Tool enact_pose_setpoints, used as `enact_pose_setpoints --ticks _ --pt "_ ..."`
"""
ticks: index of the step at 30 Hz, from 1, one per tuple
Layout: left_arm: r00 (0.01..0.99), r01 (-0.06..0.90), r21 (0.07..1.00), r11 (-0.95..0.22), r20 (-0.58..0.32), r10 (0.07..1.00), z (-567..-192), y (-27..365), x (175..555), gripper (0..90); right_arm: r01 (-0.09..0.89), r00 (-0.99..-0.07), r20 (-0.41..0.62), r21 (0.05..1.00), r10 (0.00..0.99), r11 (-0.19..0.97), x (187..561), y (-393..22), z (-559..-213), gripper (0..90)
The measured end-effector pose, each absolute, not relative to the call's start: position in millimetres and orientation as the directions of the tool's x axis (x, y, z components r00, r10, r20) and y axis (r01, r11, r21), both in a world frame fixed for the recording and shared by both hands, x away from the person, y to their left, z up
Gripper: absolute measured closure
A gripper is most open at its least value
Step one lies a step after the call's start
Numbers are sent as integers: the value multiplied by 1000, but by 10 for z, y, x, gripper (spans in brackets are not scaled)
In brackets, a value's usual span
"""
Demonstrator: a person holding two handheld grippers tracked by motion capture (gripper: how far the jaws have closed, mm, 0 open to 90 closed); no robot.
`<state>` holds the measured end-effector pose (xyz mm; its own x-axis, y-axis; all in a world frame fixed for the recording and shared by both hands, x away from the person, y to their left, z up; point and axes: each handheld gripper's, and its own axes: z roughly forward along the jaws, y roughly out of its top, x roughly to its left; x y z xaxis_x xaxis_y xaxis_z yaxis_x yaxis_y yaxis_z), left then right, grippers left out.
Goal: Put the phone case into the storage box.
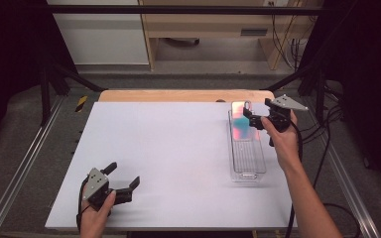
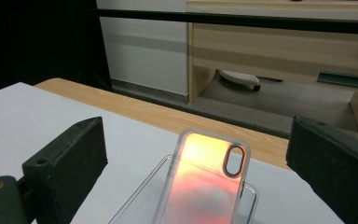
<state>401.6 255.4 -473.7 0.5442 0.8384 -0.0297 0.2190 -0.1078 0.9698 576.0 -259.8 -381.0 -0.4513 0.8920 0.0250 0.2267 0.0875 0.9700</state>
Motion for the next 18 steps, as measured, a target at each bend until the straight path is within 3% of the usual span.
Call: enact_pose_setpoints --ticks 18 --pt "542 219 970 -105 -31 840 -4735 2570 4012 19 217 -509 65 975 859 55 5677 -2505 -3729 48"
